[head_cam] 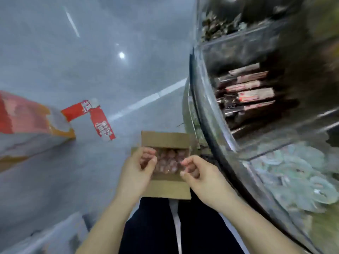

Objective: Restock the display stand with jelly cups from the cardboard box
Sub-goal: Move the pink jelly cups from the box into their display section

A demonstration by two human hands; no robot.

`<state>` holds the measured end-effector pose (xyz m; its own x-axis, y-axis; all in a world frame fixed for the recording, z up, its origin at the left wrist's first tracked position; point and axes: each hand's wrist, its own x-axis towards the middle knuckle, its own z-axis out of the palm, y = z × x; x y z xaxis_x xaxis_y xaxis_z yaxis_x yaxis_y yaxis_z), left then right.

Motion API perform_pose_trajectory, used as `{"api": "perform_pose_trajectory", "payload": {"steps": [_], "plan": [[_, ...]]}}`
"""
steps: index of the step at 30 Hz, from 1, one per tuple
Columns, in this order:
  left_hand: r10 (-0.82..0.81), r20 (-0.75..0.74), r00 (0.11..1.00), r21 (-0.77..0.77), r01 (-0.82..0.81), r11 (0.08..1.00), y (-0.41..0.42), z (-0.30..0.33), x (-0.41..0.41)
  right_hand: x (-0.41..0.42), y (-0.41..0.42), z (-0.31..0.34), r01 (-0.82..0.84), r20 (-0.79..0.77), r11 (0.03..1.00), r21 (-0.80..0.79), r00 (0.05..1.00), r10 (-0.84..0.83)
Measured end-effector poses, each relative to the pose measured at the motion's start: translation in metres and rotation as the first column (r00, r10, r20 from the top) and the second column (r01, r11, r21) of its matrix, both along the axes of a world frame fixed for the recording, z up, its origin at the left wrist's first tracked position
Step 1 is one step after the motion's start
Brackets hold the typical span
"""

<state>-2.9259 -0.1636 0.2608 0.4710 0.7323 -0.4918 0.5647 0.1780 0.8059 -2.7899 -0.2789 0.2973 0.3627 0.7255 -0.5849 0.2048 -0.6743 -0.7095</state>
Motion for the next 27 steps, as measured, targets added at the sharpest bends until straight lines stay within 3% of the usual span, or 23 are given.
{"api": "perform_pose_trajectory", "payload": {"steps": [5, 8, 12, 15, 18, 22, 27], "plan": [[-0.050, -0.289, 0.956, -0.154, 0.005, 0.988, -0.008, -0.184, -0.070, -0.033, 0.002, -0.215, -0.232, -0.127, 0.873, -0.430, 0.972, 0.196], [-0.125, -0.349, 0.929, -0.257, 0.034, 0.966, -0.011, -0.289, -0.079, -0.032, 0.001, -0.328, -0.273, -0.092, 0.757, -0.594, 0.958, 0.273], [-0.108, -0.300, 0.948, -0.271, 0.024, 0.962, 0.001, -0.402, -0.057, -0.021, 0.023, -0.447, -0.200, 0.045, 0.794, -0.574, 0.961, 0.274], [-0.261, -0.337, 0.905, -0.225, 0.192, 0.955, 0.010, -0.468, -0.024, -0.016, 0.045, -0.514, -0.140, 0.173, 0.831, -0.538, 0.947, 0.271], [-0.402, -0.400, 0.824, -0.209, 0.345, 0.915, 0.014, -0.518, 0.009, -0.021, 0.053, -0.558, -0.145, 0.214, 0.816, -0.560, 0.926, 0.311], [-0.579, -0.392, 0.715, -0.241, 0.528, 0.815, 0.009, -0.561, 0.029, -0.024, 0.046, -0.582, -0.009, 0.344, 0.864, -0.504, 0.915, 0.211], [-0.371, -0.503, 0.780, -0.049, 0.403, 0.914, 0.008, -0.537, 0.015, -0.026, 0.032, -0.554, 0.100, 0.291, 0.929, -0.356, 0.957, 0.008]]}}
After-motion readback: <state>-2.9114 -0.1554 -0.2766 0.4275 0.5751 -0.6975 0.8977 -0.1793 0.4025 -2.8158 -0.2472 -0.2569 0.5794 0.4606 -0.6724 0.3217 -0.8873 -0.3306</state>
